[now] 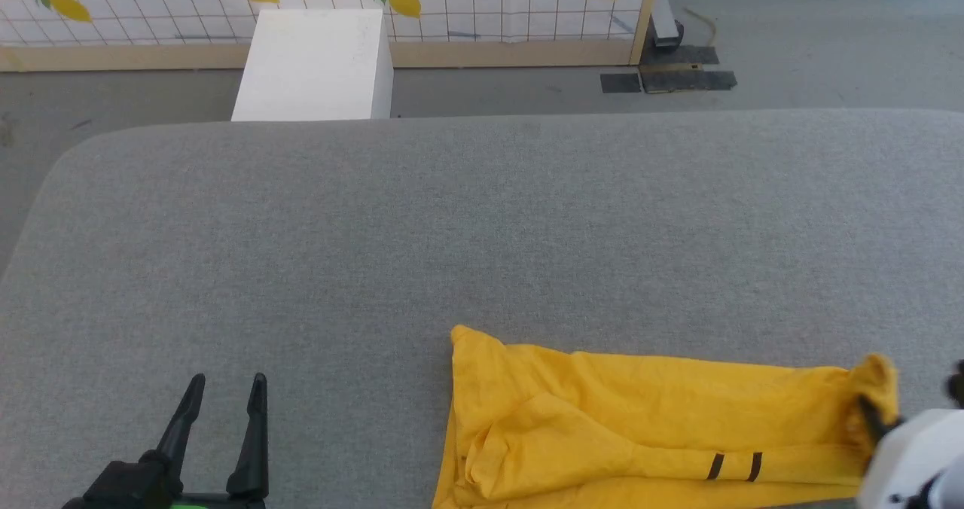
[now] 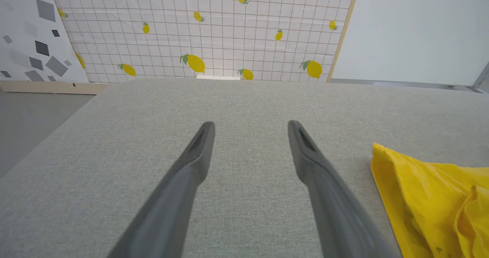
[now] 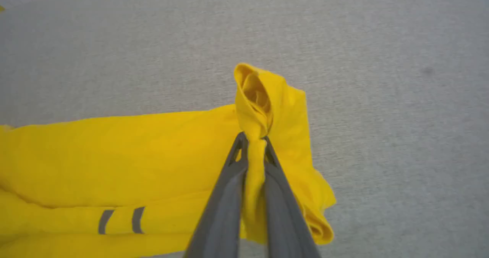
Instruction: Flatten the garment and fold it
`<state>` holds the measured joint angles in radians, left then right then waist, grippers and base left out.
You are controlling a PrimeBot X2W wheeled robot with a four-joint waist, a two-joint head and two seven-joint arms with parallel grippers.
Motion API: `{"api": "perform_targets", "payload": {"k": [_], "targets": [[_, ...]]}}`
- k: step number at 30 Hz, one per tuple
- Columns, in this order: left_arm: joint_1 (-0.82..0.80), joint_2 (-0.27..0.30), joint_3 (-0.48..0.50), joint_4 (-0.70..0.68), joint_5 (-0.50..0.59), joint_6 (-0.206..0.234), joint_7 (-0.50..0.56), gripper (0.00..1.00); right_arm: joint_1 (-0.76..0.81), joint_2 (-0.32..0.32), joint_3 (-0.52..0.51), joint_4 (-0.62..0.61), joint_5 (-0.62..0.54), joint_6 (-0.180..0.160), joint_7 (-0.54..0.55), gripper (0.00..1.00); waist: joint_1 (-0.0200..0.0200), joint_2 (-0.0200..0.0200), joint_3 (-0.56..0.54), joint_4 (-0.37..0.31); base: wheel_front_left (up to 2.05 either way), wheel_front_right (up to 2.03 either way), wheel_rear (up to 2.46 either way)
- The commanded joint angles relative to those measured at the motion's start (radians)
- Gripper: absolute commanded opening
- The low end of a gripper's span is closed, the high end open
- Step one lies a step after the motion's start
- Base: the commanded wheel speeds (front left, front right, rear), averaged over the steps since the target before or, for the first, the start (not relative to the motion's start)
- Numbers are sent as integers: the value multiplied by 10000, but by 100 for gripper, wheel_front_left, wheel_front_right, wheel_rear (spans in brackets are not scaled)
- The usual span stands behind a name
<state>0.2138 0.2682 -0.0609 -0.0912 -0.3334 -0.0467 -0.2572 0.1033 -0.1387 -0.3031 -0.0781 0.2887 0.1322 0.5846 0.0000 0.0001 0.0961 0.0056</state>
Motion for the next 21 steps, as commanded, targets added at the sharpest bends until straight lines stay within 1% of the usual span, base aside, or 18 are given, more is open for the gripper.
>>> {"api": "perform_targets", "payload": {"k": [1, 5, 6, 12, 17, 21], "targets": [[83, -18, -9, -16, 91, 76, -45, 100, 164, 138, 431, -211, 221, -15, 127, 0, 0, -1, -116, 27, 0, 0, 0], [133, -143, -39, 29, 130, 75, -45, 100, 390, 267, 1969, -697, 564, -15, 510, 0, 0, -1, -274, 63, 0, 0, 0], [144, -196, -57, 63, 132, 60, -45, 100, 336, 262, 2687, -875, 657, -15, 643, 0, 0, -1, -328, 94, 0, 0, 0], [80, -284, -132, 187, 109, -33, -45, 100, -525, 168, 4716, -1065, 957, -15, 871, 0, 0, -1, -390, 274, 0, 0, 0], [-7, -314, -169, 282, 72, -112, -45, 100, -1648, 286, 6105, -571, 1185, -15, 853, 0, 0, -1, -317, 510, 0, 0, 0], [-123, -352, -215, 339, 27, -168, -45, 100, -2449, 417, 6766, 257, 1191, -15, 690, 0, 0, -1, -185, 728, 0, 0, 0]]}}
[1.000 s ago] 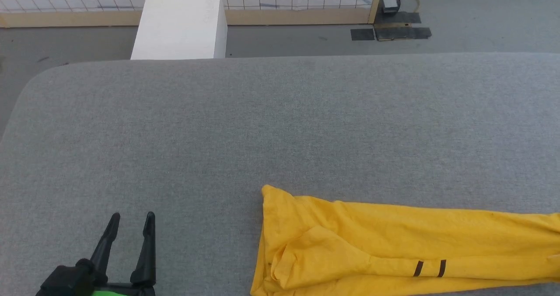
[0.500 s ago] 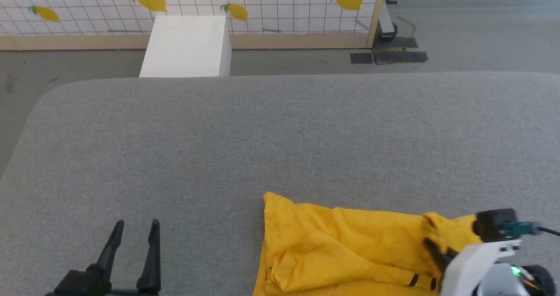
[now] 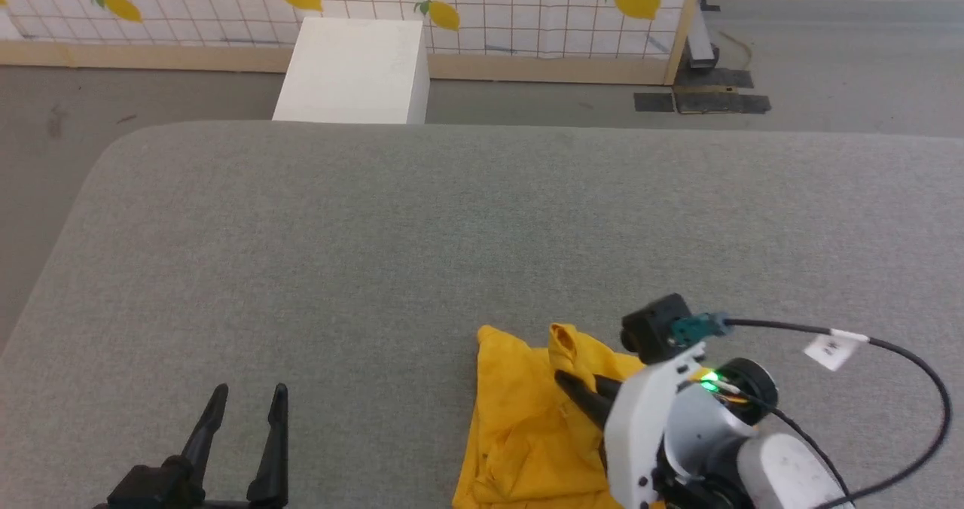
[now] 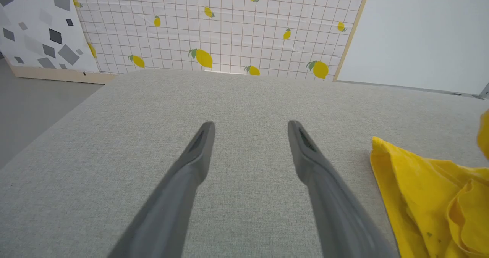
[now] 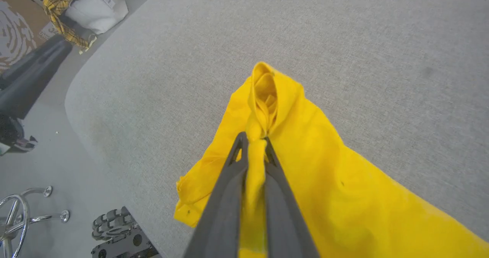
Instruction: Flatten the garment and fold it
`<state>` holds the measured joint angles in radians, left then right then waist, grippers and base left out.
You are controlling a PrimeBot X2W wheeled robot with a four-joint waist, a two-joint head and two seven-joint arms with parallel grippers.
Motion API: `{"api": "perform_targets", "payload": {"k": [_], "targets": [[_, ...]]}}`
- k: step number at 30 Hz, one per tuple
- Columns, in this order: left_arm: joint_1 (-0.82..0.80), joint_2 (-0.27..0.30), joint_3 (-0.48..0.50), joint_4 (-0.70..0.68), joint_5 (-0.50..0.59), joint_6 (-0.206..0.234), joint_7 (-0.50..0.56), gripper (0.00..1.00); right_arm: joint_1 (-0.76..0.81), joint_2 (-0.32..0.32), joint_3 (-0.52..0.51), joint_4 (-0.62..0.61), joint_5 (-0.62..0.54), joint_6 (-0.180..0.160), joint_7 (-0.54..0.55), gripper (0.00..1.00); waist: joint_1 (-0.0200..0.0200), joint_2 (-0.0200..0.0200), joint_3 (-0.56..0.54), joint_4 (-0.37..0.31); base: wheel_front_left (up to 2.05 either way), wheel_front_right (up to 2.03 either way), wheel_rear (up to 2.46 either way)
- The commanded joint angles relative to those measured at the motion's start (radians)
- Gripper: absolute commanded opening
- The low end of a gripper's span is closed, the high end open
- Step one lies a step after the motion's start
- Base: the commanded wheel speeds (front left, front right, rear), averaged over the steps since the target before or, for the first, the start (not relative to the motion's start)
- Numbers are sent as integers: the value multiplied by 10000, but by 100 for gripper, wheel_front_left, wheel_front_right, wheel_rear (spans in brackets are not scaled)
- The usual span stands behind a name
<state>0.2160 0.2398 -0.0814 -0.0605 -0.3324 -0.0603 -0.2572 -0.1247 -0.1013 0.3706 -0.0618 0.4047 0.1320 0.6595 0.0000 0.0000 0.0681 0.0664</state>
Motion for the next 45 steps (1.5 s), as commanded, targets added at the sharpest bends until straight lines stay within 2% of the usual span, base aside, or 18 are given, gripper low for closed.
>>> {"api": "perform_targets", "payload": {"k": [1, 16, 17, 18, 19, 20, 26, 29, 35, 40, 45], "targets": [[-173, -69, -13, 52, 5, -47, -45, 100, -318, 75, 94, 339, 29, -13, -87, 0, 0, 0, 125, 165, 0, 0, 0], [-596, -209, -69, 446, -98, -209, -45, 100, -1904, 483, 1482, 4417, -337, -13, -472, 0, 0, 0, 316, 758, 0, 0, 0], [-604, -215, -81, 467, -95, -213, -45, 100, -1960, 490, 1526, 4685, -421, -13, -515, 6, 0, 0, 304, 779, 0, 0, 0], [-611, -221, -90, 483, -93, -215, -45, 100, -1998, 495, 1508, 4888, -473, -13, -562, 23, 0, 0, 296, 795, 0, 0, 0], [-620, -230, -98, 499, -97, -217, -45, 100, -2037, 500, 1451, 5128, -528, -13, -606, 49, 0, 0, 288, 812, 0, 0, 0], [-626, -235, -102, 511, -103, -220, -45, 100, -2070, 503, 1427, 5258, -519, -13, -656, 100, 0, 0, 285, 823, 0, 0, 0], [-615, -219, -70, 587, -165, -240, -45, 100, -2288, 508, 1245, 5116, 231, -13, -1160, 100, 0, 0, 338, 711, 0, 0, 0], [-559, -211, -25, 575, -197, -215, -45, 100, -2209, 509, 762, 4352, 531, -13, -1256, 100, 0, 0, 342, 514, 0, 0, 0], [-456, -121, 26, 474, -200, -172, -45, 100, -1246, 431, -1081, 2404, -309, -13, -1319, 100, 0, 0, 368, 62, 0, 0, 0], [-445, 12, 80, 322, -213, -154, -38, 100, 169, 446, -2790, 514, -1192, -13, -1209, 100, 0, 0, 514, -369, 0, 0, 0], [-484, 136, 106, 192, -255, -157, -4, 100, 1543, 490, -3807, -845, -1414, -13, -682, 100, 0, 0, 764, -703, 0, 0, 0]]}}
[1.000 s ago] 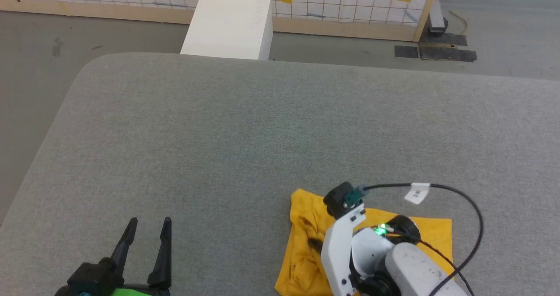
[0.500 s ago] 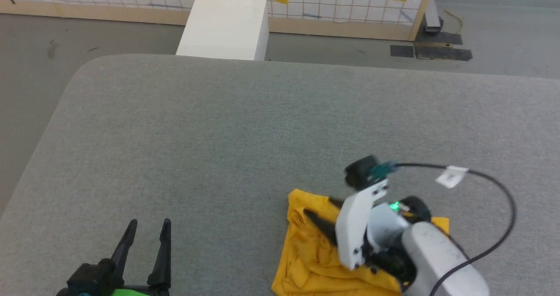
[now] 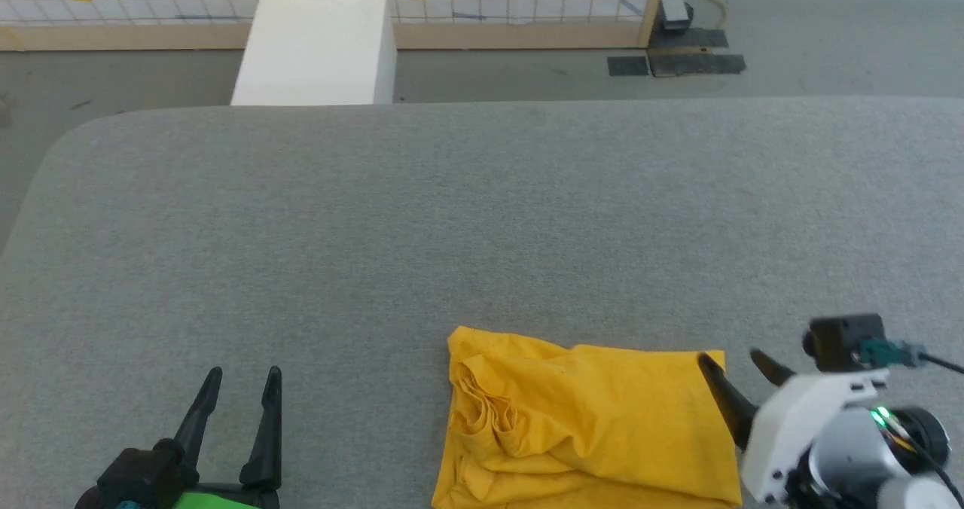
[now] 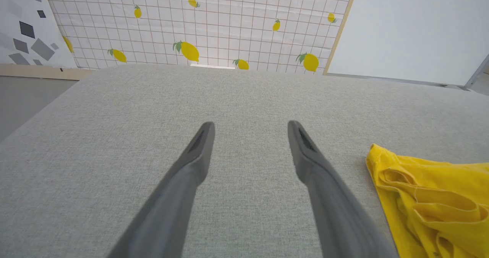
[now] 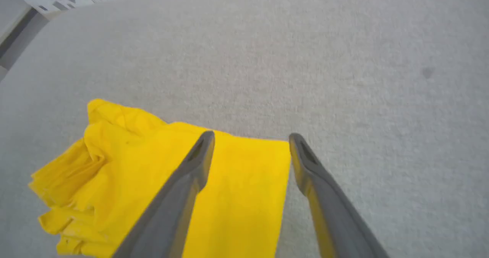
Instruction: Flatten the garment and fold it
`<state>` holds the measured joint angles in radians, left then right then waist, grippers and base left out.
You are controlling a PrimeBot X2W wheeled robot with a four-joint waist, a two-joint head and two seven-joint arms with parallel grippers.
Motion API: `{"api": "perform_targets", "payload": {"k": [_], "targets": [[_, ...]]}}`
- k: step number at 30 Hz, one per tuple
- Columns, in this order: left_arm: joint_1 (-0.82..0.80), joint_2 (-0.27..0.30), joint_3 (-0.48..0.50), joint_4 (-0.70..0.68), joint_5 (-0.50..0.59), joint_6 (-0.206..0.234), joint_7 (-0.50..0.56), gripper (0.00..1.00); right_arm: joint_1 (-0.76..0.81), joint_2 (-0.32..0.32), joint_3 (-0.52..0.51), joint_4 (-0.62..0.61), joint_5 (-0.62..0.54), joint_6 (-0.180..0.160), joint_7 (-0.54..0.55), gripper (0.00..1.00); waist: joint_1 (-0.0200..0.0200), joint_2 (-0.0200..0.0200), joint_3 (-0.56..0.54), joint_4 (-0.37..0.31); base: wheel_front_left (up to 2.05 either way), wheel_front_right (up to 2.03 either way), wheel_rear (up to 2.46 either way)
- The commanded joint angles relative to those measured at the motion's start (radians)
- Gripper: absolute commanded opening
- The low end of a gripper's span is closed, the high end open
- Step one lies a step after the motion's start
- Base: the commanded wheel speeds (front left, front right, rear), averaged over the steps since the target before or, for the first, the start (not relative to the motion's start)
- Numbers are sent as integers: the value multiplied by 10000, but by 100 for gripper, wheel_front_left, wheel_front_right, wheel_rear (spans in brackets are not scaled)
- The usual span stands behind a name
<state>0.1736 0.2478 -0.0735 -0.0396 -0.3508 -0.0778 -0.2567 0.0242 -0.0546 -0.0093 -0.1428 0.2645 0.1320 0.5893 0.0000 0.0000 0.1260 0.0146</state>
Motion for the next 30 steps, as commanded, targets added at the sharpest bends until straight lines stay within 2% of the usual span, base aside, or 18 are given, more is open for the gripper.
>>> {"api": "perform_targets", "payload": {"k": [1, 9, 22, 23, 25, 30], "targets": [[-78, 77, 24, -28, -87, 9, -5, 100, 299, 29, -158, -200, 21, -13, 121, 100, 0, 0, 242, -236, 0, 0, 0], [-243, 227, -50, 1, -178, -67, 15, 100, 955, 40, -273, -25, 401, -13, 294, 100, 0, 0, 487, -259, 0, 0, 0], [-274, 378, -182, 69, -229, -42, 172, 100, 287, 42, 16, 2256, 1313, -13, -65, 100, 0, 0, 373, 291, 0, 0, 0], [-272, 379, -197, 74, -235, -41, 183, 100, 233, 42, 42, 2423, 1263, -13, -77, 79, 0, 0, 353, 316, 0, 0, 0], [-264, 382, -238, 91, -239, -33, 216, 100, 151, 42, 39, 2697, 1232, -13, -183, 0, 0, 0, 279, 372, 0, 0, 0], [-117, 389, -260, 65, -246, 67, 265, 100, 135, 43, -106, 2799, 1089, -13, -334, 0, 0, 0, 6, 346, 0, 0, 0]]}}
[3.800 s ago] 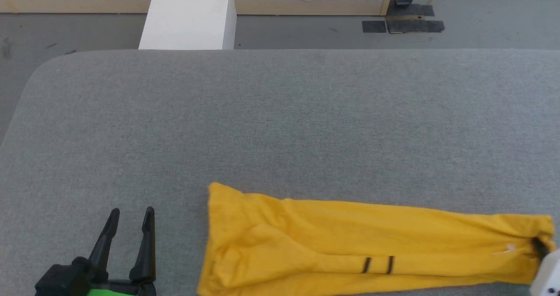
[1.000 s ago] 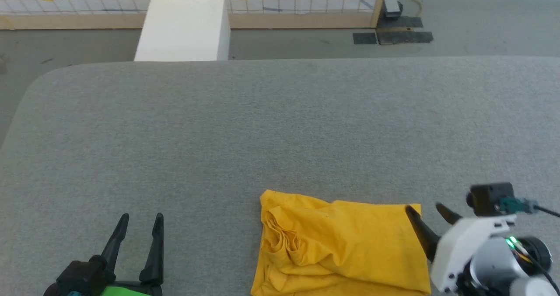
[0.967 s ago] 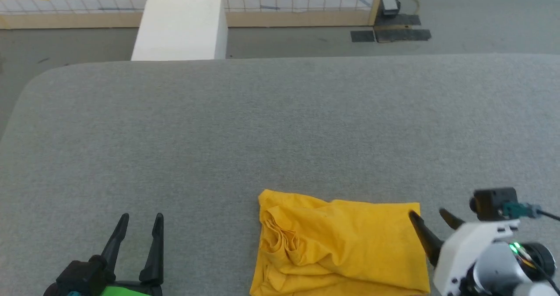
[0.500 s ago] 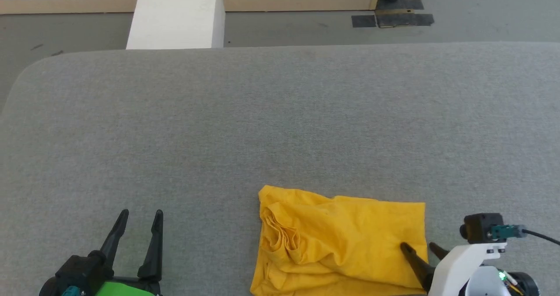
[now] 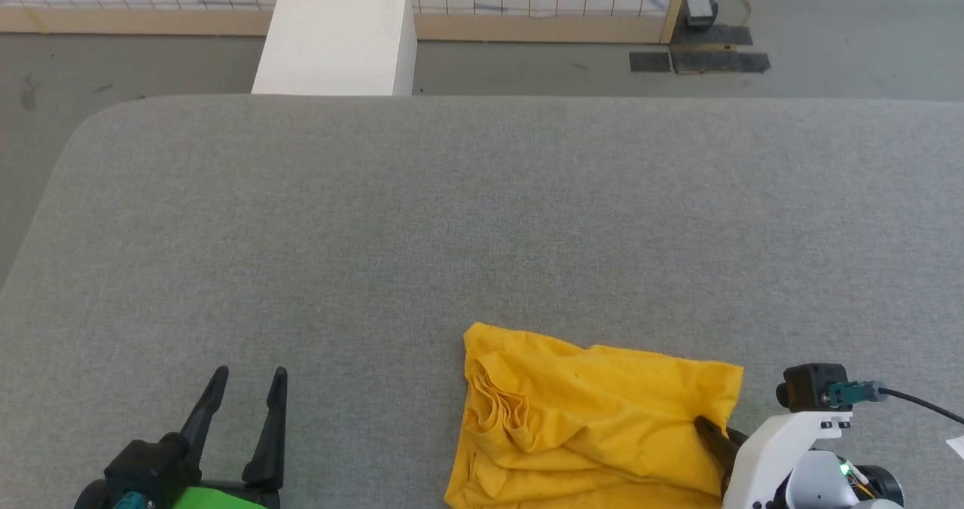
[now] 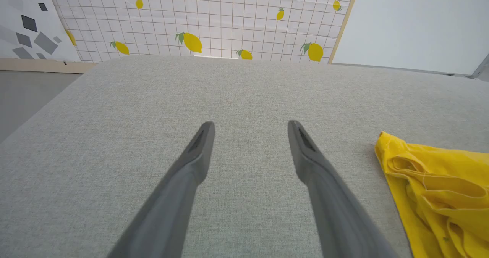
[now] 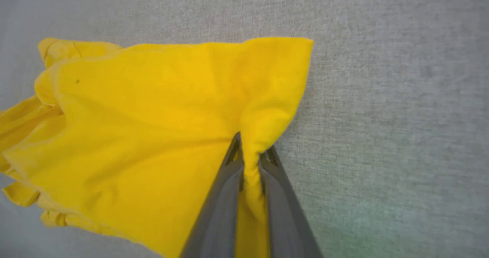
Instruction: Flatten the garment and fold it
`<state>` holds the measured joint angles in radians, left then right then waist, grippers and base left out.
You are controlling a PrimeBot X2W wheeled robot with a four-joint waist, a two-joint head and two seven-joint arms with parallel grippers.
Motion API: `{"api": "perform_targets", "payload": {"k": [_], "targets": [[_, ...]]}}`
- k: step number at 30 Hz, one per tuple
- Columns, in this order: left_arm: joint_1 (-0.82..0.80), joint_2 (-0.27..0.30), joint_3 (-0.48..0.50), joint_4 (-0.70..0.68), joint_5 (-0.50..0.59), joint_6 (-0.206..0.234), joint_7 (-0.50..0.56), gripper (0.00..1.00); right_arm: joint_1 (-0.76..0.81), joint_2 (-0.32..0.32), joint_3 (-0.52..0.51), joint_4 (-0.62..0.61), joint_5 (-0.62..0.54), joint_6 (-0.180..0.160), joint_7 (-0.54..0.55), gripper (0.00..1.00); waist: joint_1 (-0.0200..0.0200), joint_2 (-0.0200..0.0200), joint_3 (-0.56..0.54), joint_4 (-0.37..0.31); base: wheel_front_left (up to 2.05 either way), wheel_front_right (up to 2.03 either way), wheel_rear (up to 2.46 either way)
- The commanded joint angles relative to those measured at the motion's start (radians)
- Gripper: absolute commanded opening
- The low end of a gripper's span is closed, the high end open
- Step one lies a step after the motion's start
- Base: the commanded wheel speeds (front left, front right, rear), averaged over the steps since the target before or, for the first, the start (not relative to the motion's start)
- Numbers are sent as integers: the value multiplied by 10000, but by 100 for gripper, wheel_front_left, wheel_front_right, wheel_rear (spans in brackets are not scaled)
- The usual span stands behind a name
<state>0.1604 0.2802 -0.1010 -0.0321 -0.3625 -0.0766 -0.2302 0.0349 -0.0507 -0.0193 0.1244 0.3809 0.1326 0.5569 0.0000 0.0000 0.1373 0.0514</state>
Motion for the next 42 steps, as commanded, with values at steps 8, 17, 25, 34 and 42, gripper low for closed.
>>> {"api": "perform_targets", "payload": {"k": [8, 17, 25, 34, 42], "targets": [[207, -1, -70, -187, -95, 237, 12, 100, 110, 4, -17, -561, -625, -19, 10, 0, 0, 0, -393, -373, 0, 0, 0], [143, 76, -146, -468, 15, 322, -6, 100, -643, -251, 816, -1091, -1577, -19, 272, 0, 0, 0, -400, -1114, 0, 0, 0], [-247, 253, -295, -852, 100, 249, 138, 100, -2282, -1230, 1527, -850, -1799, -19, 514, 0, 0, 0, -218, -1865, 0, 0, 0], [-815, 403, -527, -1039, 150, 118, 299, 100, -4027, -2204, 1944, -153, -1849, -19, 820, 0, 0, 0, 146, -2639, 0, 0, 0], [-977, 750, -475, -1355, 170, 71, 460, 100, -5095, -2712, 1911, 7, -2071, -19, 901, 0, 0, 0, 876, -3432, 0, 0, 0]]}}
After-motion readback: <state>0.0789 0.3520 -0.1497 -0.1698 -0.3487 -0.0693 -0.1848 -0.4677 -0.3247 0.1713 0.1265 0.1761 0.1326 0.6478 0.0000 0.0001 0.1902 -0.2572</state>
